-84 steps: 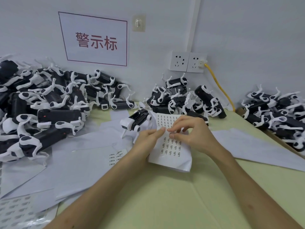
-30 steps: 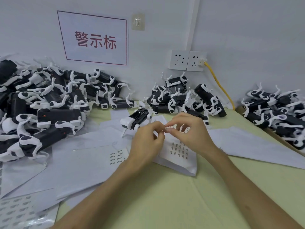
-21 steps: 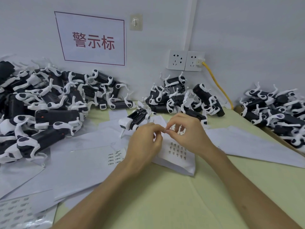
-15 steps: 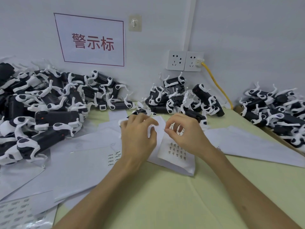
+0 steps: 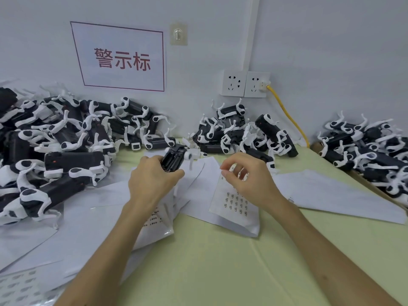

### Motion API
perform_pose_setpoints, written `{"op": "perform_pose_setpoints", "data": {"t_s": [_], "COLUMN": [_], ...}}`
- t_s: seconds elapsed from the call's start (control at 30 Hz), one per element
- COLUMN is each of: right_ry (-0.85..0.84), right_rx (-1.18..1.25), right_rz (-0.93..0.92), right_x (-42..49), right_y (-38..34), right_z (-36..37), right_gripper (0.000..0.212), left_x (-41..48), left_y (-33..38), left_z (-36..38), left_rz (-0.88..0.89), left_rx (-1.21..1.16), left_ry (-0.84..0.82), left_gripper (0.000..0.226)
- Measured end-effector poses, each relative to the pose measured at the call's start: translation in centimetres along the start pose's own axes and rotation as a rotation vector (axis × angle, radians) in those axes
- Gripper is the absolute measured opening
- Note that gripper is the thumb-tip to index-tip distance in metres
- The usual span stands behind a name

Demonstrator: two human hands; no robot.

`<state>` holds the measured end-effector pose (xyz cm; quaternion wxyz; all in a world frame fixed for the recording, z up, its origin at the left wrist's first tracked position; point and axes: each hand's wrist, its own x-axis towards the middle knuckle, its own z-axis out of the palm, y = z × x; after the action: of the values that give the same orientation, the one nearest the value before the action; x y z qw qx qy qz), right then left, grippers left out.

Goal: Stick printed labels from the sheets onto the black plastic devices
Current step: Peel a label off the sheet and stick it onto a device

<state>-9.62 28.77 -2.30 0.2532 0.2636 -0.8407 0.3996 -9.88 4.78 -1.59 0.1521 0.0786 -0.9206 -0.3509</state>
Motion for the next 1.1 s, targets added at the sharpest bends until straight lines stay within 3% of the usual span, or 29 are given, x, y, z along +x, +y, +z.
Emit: {"op": "perform_pose_setpoints", "data": {"t_s": [0.17,0.33,0.5,0.63,0.77,1.1], "right_ry": [0.005,0.043,0.142,0.169,0.099,0.001], "right_rx": [0.015,0.028,0.118,0.484,0.735,0.628], "right_rz": [0.015,0.015,0.057,0.187,0.321,0.394], "right_x": [0.0,0.1,0.3,0.7,1.0,0.7], "right_y": [-0.1,-0.3,-0.8,-1.5,-1.5,-1.8], "right_z": [0.0,-0.2,-0.6,-1.3,-1.9,-0.7], "right_gripper": [0.020,0.025,0.026,0.013,0.004,0.006], "left_x": [-0.4,-0.5,-1.2,-2.4,-3.3,-4.2], "left_y": [0.1,1.1,2.0,2.7,3.1,3.4], "left_z": [-0.4,0.3,1.2,2.5,3.6,4.5], "left_rz": [0.008,0.099,0.122,0.101,0.138,0.224], "left_rx": [-0.148,-0.485,-0.786,-0.966,-0.958,-0.847], "left_ry": [0.042,0.108,-0.046,-0.238,-0.329,-0.281], "left_gripper": [0.034,0.034,0.024,0.017,0.018,0.023]}}
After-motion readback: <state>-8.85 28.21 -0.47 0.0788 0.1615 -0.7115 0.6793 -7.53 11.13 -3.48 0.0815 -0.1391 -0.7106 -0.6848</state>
